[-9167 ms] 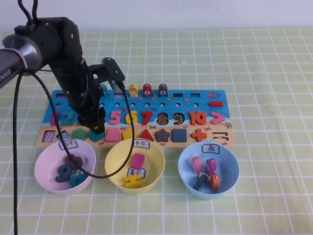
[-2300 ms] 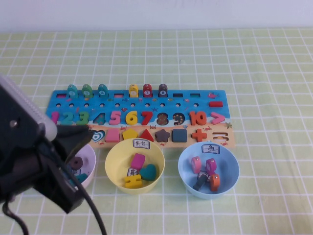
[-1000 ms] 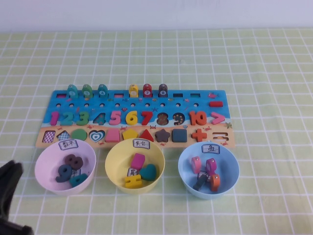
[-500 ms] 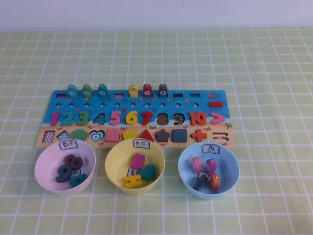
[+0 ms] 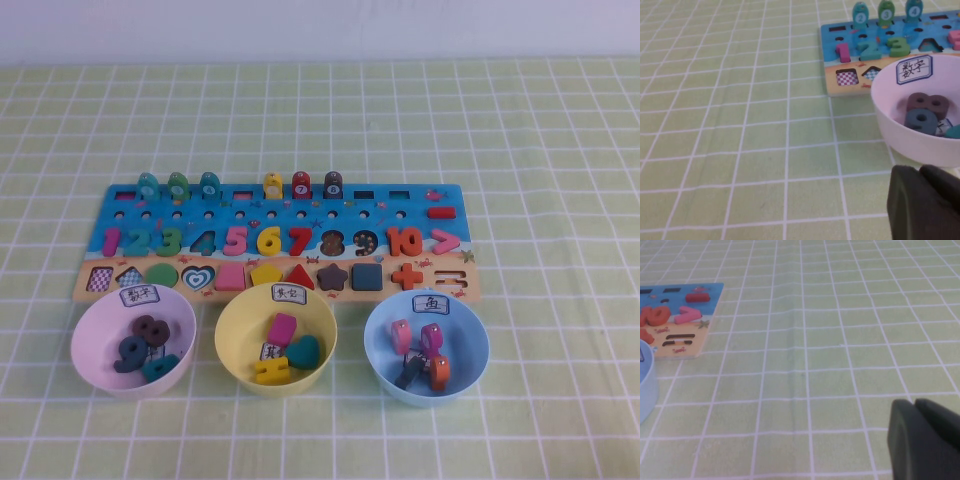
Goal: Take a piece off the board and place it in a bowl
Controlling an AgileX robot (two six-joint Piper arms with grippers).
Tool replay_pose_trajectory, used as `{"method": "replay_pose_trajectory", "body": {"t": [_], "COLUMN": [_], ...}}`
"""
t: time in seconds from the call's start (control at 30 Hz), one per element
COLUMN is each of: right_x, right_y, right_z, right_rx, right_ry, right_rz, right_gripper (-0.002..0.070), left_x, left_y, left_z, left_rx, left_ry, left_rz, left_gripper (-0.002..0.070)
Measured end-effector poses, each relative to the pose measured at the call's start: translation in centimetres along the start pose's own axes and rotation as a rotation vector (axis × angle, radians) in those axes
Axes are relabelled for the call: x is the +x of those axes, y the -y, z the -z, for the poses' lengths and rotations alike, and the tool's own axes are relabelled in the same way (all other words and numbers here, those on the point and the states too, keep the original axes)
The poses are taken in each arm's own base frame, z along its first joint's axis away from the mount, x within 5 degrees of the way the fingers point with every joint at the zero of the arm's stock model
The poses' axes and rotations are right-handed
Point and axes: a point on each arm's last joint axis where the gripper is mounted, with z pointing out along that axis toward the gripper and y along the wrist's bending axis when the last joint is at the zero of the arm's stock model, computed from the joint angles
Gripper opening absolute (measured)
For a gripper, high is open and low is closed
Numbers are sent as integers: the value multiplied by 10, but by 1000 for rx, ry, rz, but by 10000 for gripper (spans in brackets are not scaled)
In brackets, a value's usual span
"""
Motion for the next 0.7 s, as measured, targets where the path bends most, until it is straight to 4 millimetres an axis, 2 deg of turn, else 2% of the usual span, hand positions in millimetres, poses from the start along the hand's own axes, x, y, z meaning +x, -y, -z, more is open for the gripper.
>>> {"method": "replay_pose_trajectory", "body": {"t": [0.27,0.7], "right_x": [0,0], "right_y": [0,0], "right_z": [0,0], "right_rx": [0,0], "right_ry": [0,0], "right_rz": [0,0], "right_gripper": [-18,-18], "left_x": [0,0], "left_y": [1,-2], "left_z": [0,0], "left_rx": [17,-17], "left_ry": [0,-4], "left_rz": [50,-27], "left_gripper": [-3,-4]}}
